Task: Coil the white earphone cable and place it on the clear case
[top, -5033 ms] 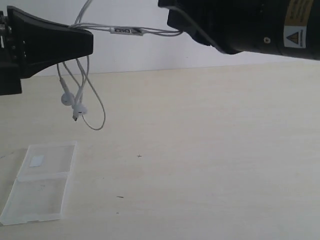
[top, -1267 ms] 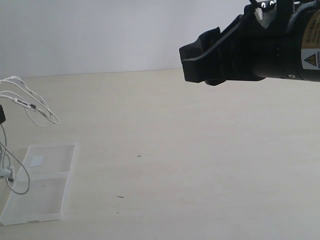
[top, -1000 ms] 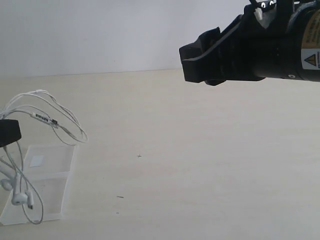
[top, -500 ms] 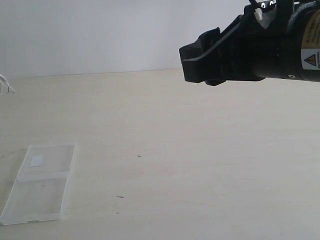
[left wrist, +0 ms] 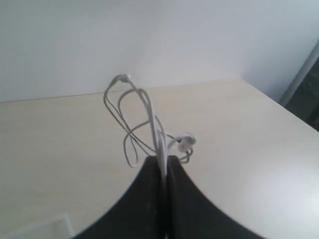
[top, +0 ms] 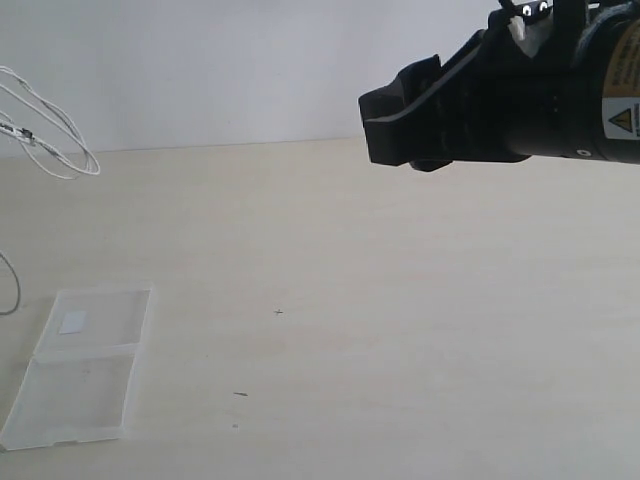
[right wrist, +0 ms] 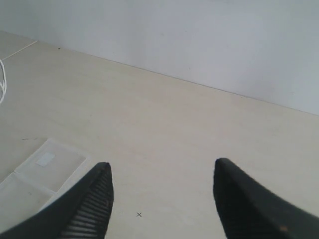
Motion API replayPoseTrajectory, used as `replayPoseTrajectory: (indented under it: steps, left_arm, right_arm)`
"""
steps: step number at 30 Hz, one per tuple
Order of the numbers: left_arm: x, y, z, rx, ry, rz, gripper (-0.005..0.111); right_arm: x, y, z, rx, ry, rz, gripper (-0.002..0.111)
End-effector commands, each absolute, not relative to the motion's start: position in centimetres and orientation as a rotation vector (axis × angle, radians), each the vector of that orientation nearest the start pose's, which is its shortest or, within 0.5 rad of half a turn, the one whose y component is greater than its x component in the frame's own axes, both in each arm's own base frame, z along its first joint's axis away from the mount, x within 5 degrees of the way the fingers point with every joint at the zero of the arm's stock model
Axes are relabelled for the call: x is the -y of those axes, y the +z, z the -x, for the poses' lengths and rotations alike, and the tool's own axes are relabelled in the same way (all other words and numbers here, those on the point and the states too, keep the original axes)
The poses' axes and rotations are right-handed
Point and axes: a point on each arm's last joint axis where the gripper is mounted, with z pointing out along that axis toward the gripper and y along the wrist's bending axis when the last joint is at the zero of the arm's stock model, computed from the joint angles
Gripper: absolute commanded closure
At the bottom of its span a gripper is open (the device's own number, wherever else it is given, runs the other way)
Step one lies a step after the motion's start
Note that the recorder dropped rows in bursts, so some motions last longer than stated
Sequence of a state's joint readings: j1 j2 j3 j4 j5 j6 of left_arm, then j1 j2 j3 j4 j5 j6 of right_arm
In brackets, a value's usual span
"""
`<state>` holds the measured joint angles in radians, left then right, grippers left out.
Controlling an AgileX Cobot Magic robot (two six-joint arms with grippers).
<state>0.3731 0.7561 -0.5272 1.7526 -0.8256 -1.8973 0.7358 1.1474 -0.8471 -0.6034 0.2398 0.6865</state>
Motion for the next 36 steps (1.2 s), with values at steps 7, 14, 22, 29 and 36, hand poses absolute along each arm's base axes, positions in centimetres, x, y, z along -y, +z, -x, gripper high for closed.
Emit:
replayPoseTrajectory:
  steps: [7, 14, 22, 29, 36]
  left_arm:
    - [1.82, 31.41, -14.36, -1.853, -0.760, 0.020, 0.107]
    - [1.80, 31.41, -14.37, -1.851, -0.749, 0.012, 0.107]
    - [2.24, 31.41, -14.11, -1.791, -0.561, -0.337, 0.107]
    - [2.32, 31.62, -14.10, -1.707, -0.425, -0.516, 0.107]
    - [2.29, 32.20, -14.23, -1.627, -0.382, -0.539, 0.107]
  right_arm:
    - [-15.86, 32.90, -19.42, -1.921, 0.404, 0.546, 0.050]
    - [-15.86, 32.90, -19.42, -1.921, 0.404, 0.546, 0.050]
    - [-15.87, 32.90, -19.42, -1.922, 0.406, 0.544, 0.050]
    - [-15.87, 32.90, -19.42, -1.922, 0.406, 0.544, 0.050]
    - [-15.86, 32.90, -19.42, -1.921, 0.404, 0.546, 0.050]
